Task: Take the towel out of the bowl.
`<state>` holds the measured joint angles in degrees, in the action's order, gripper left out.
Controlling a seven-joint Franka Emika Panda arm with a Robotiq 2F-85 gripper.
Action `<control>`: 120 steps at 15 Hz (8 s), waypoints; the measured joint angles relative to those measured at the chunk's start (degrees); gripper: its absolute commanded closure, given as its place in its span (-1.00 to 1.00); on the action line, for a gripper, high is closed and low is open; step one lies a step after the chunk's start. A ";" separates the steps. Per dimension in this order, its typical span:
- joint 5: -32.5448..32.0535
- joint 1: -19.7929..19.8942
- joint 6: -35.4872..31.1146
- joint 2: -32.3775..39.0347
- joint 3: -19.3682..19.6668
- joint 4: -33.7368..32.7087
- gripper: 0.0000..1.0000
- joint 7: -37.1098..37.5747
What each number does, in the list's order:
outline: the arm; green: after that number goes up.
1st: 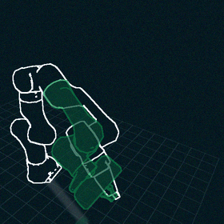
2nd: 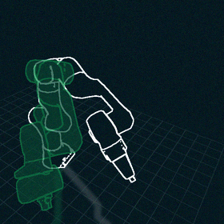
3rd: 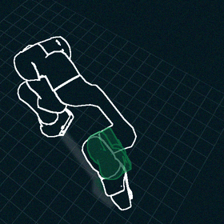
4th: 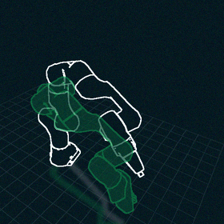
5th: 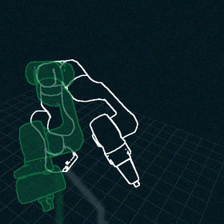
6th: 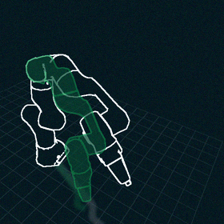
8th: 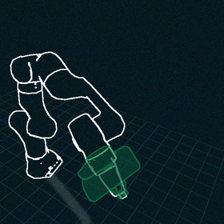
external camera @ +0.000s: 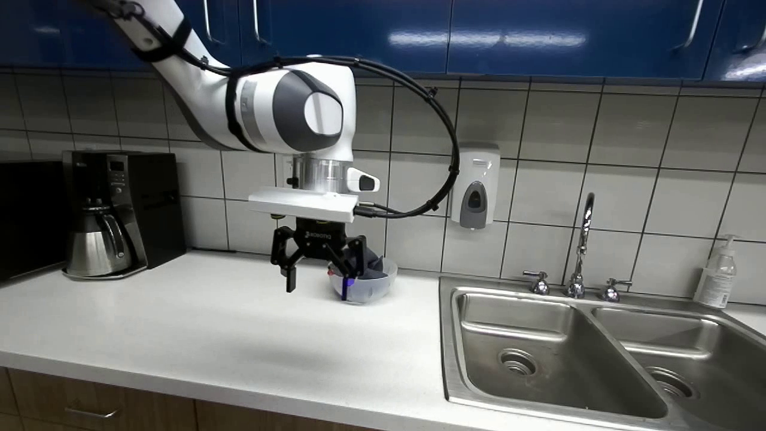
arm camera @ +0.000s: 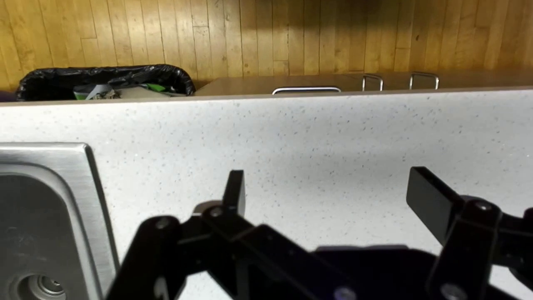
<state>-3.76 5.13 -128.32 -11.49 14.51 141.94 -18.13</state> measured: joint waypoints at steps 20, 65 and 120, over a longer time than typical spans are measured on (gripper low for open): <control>10.06 2.13 -6.46 26.34 -4.24 -27.93 -1.00 0.00; 9.75 4.98 -17.86 53.40 -10.86 -55.50 -1.00 6.42; 2.93 0.64 -31.88 20.56 -10.08 -15.66 0.99 11.45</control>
<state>-0.83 5.77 -160.20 9.07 4.42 126.28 -6.68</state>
